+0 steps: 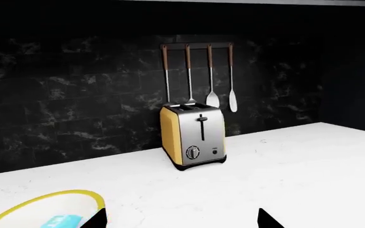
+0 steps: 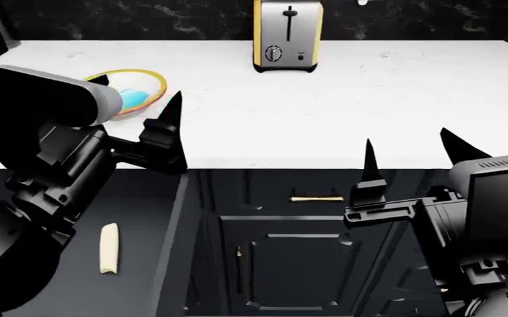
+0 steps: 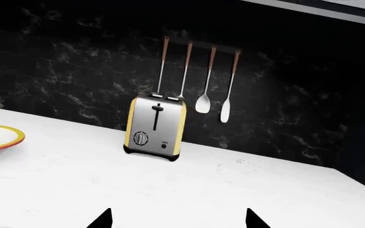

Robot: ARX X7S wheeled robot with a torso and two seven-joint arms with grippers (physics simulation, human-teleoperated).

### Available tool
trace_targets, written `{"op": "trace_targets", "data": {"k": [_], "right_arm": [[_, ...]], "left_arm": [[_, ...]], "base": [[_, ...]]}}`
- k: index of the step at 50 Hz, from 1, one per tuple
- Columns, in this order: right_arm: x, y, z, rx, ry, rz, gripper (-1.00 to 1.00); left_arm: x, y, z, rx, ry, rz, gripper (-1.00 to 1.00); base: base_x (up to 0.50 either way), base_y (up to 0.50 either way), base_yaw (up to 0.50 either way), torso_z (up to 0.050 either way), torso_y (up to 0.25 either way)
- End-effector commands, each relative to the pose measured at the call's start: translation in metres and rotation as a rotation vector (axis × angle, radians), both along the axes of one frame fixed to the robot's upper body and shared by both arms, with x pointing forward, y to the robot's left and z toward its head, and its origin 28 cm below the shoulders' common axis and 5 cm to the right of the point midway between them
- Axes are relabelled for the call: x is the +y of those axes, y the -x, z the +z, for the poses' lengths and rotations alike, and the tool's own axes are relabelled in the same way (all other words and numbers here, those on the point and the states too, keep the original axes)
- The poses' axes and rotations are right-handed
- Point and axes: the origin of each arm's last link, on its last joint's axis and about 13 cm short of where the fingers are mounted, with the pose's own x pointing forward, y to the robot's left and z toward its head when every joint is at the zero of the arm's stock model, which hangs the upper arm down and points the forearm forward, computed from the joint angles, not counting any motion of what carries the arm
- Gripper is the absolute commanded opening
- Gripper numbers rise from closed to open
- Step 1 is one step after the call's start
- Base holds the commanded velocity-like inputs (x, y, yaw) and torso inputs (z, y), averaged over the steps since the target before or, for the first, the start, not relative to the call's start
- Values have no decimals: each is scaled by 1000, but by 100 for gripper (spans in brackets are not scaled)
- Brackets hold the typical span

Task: Place the bar in the bowl and close the drawer.

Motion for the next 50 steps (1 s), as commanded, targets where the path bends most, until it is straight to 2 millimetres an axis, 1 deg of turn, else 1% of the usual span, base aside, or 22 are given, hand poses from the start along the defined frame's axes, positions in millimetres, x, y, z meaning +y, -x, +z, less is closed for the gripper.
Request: {"op": "trace_targets", "data": {"k": [1,9,18,39,50], "right_arm": [[2,0,1,-1,3,8,100],[3,0,2,-1,1,19,100],[2,2,2,-17,-33,29,100],[4,2,1,-24,-9,31,100],[5,1,1,-25,-3,35,100]], "left_arm": [[0,3,0,0,-5,-3,100],[2,3,-2,-4,-8,0,100],[2,3,-4,-2,-6,-1,100],[5,5,-3,-15,8,7,100],[7,7,-8,-12,9,9,100]], "base": [[-4,-500,0,0,0],[-2,-475,0,0,0],[0,-13,0,0,0],[0,0,499,0,0],[0,0,500,0,0]]}}
